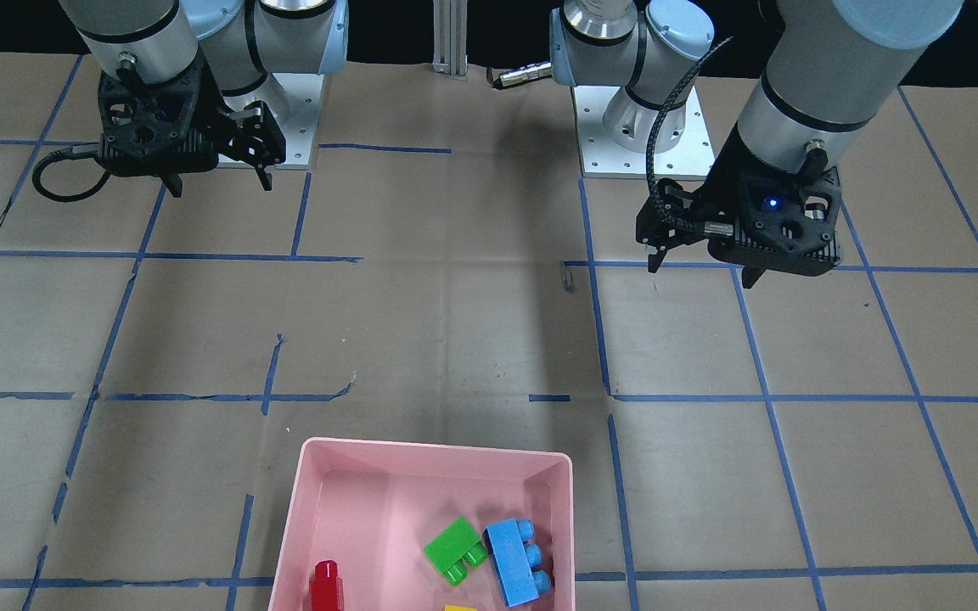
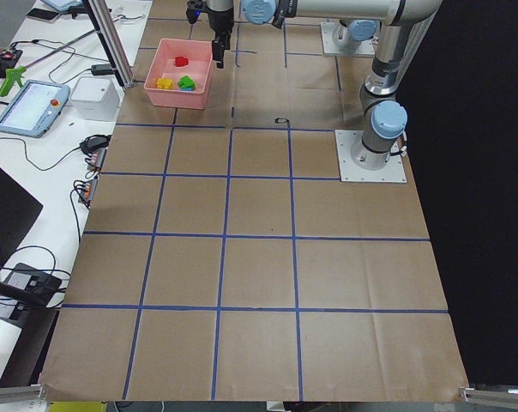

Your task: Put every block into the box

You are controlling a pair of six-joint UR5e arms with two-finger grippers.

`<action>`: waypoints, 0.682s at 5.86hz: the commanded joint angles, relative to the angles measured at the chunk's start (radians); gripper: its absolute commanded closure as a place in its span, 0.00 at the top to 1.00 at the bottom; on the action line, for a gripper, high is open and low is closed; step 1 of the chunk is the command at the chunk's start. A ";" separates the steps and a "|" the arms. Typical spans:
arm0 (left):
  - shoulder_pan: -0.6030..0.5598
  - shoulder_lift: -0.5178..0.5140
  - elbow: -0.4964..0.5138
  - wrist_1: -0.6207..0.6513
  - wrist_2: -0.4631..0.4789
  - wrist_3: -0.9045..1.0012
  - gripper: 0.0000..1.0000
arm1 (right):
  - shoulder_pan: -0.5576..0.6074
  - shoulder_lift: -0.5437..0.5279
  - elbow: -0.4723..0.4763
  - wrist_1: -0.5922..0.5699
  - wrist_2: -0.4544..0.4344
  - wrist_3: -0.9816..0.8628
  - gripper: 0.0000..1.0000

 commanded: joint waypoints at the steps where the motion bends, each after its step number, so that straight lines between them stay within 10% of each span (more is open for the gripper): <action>1: 0.006 0.068 -0.068 0.059 0.003 -0.014 1.00 | -0.004 0.000 0.005 0.000 0.005 -0.001 1.00; 4: 0.006 0.063 -0.059 0.059 0.009 -0.016 1.00 | -0.005 0.002 0.003 -0.019 -0.001 -0.001 1.00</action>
